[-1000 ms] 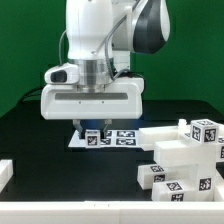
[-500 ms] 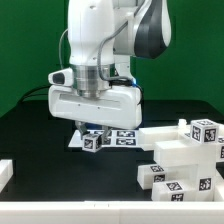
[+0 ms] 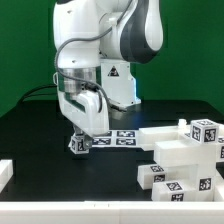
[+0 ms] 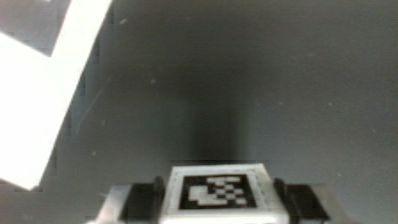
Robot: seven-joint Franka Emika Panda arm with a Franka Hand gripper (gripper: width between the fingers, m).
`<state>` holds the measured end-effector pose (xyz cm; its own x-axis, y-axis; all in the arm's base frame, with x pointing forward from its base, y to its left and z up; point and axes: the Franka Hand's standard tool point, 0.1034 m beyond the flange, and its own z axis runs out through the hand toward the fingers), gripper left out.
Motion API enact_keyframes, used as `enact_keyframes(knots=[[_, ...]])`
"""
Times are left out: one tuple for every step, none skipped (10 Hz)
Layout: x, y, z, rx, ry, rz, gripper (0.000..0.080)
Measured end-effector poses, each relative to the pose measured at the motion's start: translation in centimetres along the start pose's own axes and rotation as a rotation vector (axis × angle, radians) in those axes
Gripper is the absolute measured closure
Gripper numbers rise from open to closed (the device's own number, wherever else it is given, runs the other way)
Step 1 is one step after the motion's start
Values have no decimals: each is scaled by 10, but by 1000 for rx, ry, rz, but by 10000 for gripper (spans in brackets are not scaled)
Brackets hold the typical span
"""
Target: Assemble chair
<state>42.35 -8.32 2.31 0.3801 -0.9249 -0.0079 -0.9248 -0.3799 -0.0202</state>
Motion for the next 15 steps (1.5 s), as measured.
enact_keyframes(knots=[[0,0,0,0,0,30,515],[0,0,0,1,-1,108,515],[0,1,1,4,1,190,515],[1,5,4,3,1,283,515],[2,9,7,9,13,379,515],[3,12,10,10,18,395,515],[3,11,9,12,17,390,515],[3,11,9,11,18,385,515],[3,11,9,11,18,353,515],[-1,8,9,4,6,314,328],[-6,2,9,-10,-19,253,213],[-7,-1,7,-14,-17,91,213],[-6,-2,6,-15,-13,-86,163],[-6,0,6,-16,-12,-191,154],[-6,0,7,-17,-13,-238,154]])
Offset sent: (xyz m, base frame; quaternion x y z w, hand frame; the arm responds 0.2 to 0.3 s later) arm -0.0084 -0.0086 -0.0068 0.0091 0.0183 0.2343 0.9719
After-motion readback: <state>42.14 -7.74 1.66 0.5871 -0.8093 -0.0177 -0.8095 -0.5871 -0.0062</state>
